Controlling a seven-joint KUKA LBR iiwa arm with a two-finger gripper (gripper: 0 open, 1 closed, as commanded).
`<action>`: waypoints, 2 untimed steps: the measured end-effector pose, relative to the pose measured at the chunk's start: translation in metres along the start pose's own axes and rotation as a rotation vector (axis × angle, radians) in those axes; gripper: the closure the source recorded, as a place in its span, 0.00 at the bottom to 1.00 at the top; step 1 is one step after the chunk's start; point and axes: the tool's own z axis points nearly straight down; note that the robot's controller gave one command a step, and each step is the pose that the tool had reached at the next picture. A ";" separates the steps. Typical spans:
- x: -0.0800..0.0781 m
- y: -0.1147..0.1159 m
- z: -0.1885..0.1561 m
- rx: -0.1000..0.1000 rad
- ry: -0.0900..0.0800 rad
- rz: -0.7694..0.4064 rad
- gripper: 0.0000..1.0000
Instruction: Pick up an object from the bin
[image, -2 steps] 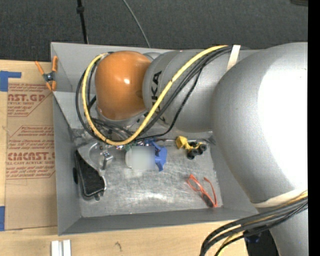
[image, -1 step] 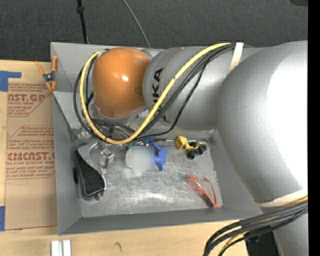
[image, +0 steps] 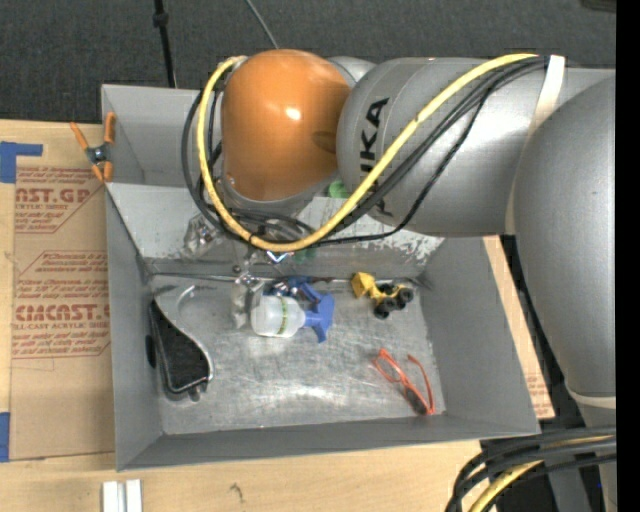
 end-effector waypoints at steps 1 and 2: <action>0.000 0.006 -0.010 0.005 -0.016 -0.031 0.00; 0.021 0.026 0.037 0.002 -0.005 -0.227 0.00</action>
Offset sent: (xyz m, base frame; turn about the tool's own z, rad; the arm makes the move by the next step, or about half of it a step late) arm -0.0387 0.0095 -0.0441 -0.2376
